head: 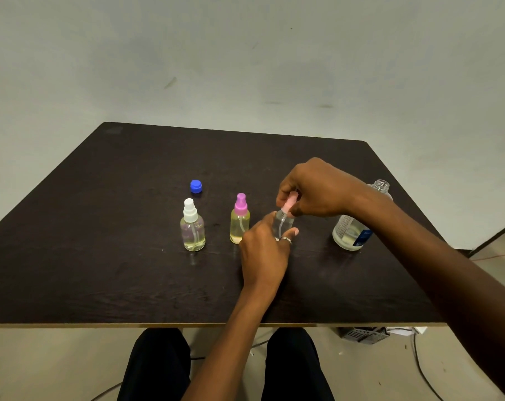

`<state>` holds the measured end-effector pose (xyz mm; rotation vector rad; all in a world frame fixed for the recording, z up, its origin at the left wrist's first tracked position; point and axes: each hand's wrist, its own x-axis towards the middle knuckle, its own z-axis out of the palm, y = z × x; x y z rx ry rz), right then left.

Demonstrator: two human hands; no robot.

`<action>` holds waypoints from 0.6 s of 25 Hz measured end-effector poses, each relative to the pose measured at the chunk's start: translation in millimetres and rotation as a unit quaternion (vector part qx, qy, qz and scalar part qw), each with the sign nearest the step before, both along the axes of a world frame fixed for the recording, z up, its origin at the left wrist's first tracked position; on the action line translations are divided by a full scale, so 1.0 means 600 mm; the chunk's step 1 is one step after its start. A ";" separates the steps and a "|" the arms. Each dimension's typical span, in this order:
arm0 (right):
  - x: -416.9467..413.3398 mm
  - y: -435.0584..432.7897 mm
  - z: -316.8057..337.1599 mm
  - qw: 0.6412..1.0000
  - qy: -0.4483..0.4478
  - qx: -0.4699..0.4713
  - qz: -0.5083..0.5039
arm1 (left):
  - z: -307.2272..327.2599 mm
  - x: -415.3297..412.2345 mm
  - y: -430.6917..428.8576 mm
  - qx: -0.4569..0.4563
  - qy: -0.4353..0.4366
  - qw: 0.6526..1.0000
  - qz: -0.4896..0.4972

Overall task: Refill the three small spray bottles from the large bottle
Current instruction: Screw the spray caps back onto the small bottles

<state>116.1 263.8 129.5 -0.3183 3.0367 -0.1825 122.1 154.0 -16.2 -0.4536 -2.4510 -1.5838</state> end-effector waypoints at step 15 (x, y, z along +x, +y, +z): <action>0.003 0.002 -0.012 0.999 -0.001 0.043 -0.021 | -0.007 -0.004 0.001 -0.019 -0.008 1.000 0.007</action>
